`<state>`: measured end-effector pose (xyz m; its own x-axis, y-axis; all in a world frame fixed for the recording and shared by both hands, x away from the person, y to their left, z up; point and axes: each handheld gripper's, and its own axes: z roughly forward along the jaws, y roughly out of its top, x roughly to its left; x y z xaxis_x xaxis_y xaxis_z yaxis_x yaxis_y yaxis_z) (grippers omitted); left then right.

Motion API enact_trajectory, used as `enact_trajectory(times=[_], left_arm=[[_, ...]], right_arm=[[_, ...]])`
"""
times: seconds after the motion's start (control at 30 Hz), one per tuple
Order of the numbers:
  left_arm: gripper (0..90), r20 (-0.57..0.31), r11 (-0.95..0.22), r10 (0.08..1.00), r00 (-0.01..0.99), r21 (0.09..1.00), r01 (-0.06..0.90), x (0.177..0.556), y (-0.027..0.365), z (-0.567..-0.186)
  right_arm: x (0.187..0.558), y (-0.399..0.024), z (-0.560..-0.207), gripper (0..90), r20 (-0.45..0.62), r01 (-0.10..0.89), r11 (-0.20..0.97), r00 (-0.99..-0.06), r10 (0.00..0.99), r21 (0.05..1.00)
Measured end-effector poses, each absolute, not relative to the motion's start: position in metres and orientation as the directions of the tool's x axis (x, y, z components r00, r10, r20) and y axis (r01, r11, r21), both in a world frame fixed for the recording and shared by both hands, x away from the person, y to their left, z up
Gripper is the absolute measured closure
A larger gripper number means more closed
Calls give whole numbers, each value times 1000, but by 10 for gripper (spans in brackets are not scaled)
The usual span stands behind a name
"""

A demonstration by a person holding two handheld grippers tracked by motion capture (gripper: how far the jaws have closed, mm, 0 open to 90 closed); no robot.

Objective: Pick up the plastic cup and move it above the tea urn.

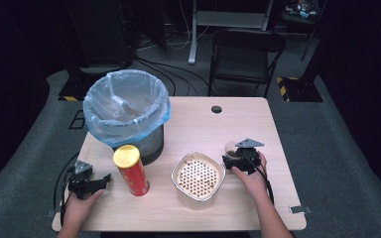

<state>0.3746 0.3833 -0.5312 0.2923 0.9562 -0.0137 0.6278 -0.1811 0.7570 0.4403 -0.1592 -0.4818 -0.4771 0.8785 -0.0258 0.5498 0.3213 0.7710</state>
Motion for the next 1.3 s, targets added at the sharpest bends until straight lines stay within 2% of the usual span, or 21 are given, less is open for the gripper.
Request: enact_trajectory(times=[0.17, 0.63, 0.83, 1.3], left_arm=[[185, -14, -181, 956, 293, 758, 627, 374, 383, -531], [185, -16, -178, 956, 291, 759, 626, 375, 383, -531], [185, -15, -179, 956, 292, 759, 626, 375, 383, -531], [185, -16, -178, 956, 291, 759, 626, 375, 383, -531]], right_arm=[[439, -160, -480, 267, -7, 538, 290, -466, 885, 792], [434, -161, -481, 302, -37, 502, 328, -505, 862, 800], [433, -164, -482, 362, -18, 500, 324, -523, 852, 803], [431, -167, -484, 354, -22, 482, 327, -535, 844, 813]])
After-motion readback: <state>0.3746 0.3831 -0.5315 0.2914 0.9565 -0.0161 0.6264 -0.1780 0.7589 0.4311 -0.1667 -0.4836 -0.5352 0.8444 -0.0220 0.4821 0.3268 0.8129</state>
